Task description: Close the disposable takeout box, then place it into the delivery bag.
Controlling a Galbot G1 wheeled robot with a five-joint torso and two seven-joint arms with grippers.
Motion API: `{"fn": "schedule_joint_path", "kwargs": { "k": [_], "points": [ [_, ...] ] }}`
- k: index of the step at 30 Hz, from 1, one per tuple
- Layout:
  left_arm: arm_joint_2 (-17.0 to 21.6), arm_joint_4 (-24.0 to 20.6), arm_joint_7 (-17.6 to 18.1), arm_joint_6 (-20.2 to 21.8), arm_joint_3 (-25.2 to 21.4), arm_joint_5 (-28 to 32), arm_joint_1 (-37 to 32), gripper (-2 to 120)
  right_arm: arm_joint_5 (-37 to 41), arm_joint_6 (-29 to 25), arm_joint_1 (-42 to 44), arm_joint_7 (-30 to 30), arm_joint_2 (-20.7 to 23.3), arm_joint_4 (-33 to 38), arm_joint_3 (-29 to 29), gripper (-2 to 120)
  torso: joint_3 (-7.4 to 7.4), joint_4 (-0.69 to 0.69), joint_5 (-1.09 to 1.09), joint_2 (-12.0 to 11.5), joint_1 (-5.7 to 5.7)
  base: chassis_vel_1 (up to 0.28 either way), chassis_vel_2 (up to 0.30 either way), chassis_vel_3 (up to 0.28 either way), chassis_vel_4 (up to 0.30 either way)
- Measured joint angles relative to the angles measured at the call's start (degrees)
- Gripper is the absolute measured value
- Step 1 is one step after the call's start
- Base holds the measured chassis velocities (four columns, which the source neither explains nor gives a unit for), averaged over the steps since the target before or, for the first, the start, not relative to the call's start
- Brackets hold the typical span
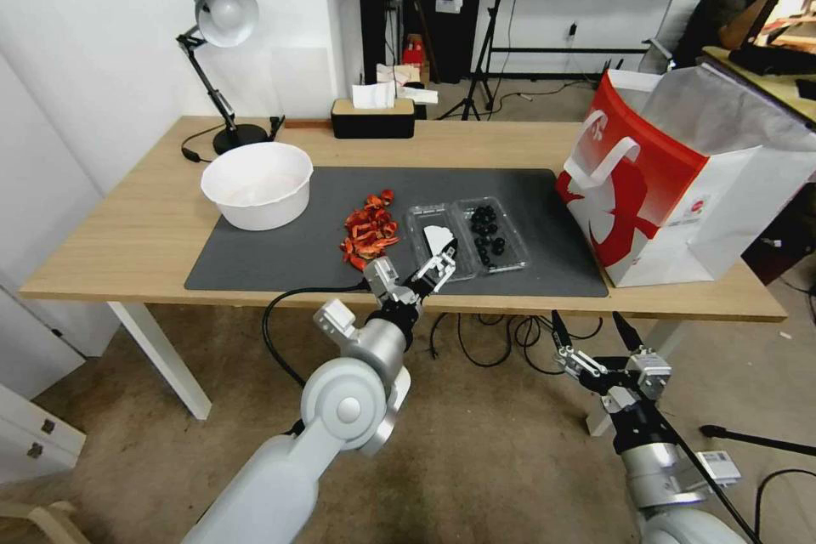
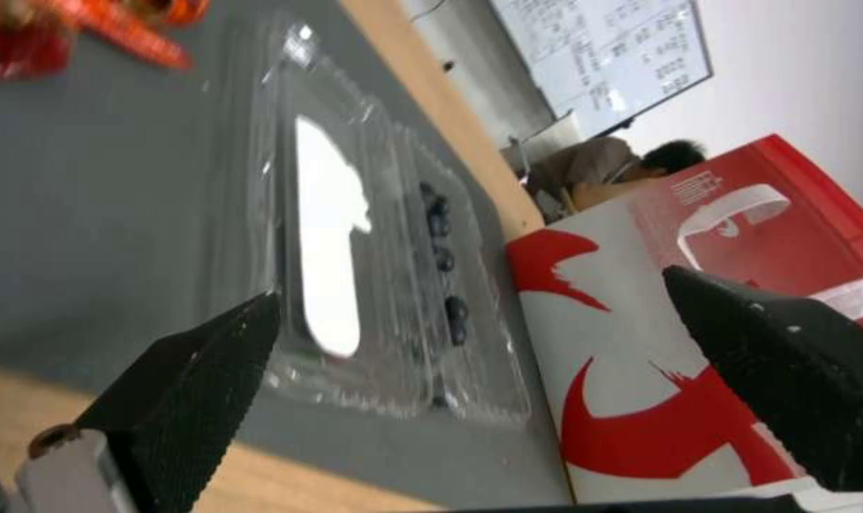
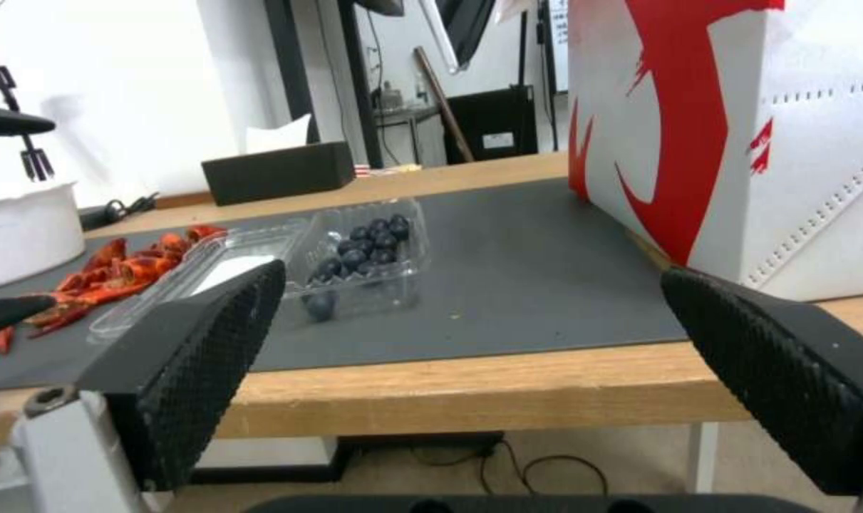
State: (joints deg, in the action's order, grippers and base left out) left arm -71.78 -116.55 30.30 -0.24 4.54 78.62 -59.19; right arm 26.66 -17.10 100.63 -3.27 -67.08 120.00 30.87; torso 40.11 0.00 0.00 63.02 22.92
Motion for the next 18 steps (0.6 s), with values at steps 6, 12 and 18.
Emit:
{"fn": "schedule_joint_path", "kwargs": {
  "k": [6,12,18],
  "points": [
    [0.06,-0.92,3.61,2.09,-0.17,3.2,0.4,100,-0.74,0.04,-0.57,-0.11,-0.49,-0.74,-0.5,100,-0.01,0.0,0.0,0.01,0.0,0.0,0.0,0.0,0.0],
    [-0.2,-1.87,7.17,4.46,0.05,6.44,1.74,100,-1.3,0.06,-0.79,-0.17,-0.88,-1.41,-0.66,100,-0.01,0.0,0.0,0.01,0.0,0.0,0.0,0.0,0.0],
    [-0.89,-0.75,8.61,5.85,2.13,7.48,3.54,100,-1.44,-0.03,-0.71,-0.17,-1.05,-1.86,-0.53,100,0.0,-0.01,0.0,0.01,-0.01,0.0,0.0,0.0,0.0]
  ]
}}
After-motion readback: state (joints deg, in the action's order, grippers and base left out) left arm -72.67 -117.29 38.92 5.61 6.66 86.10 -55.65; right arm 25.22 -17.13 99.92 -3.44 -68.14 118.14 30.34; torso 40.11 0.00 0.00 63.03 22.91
